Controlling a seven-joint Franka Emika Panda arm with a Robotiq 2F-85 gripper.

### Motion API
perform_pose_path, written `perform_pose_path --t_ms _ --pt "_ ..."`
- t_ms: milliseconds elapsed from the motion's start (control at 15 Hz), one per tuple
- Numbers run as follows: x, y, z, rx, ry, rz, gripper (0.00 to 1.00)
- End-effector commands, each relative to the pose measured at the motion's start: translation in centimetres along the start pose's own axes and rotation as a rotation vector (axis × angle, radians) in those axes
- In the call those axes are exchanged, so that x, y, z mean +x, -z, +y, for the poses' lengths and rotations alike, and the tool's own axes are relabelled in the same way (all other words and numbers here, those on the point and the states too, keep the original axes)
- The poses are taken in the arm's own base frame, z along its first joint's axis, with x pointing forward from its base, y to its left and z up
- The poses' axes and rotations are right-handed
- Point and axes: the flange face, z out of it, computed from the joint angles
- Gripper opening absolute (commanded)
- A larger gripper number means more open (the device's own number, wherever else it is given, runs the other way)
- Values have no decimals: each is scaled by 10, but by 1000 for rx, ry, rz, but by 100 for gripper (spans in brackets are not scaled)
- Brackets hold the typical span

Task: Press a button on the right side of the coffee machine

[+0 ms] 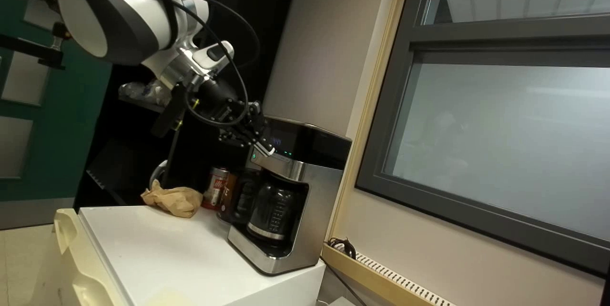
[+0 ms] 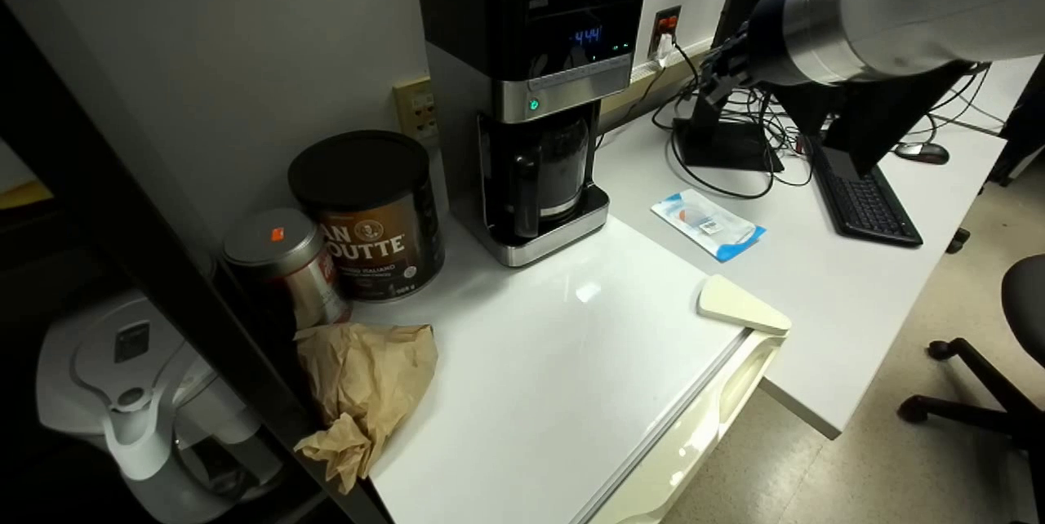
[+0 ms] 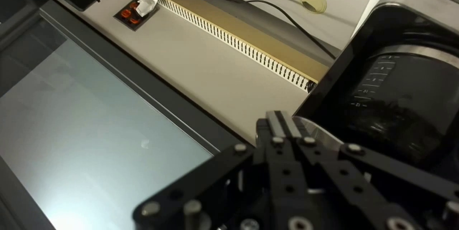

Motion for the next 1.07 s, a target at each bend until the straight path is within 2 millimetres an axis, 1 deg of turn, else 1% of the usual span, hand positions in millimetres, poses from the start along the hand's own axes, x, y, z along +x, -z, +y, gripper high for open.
perform_pose_path --t_ms 0,267,533,800,1000 --pt "19 -26 -14 -32 -45 43 1" --pt "28 -42 -28 -32 -76 53 1" --pt "39 -50 -40 -26 -105 67 1" --pt "49 -57 -44 -29 -127 82 1" --pt "52 -62 -46 -31 -133 81 1"
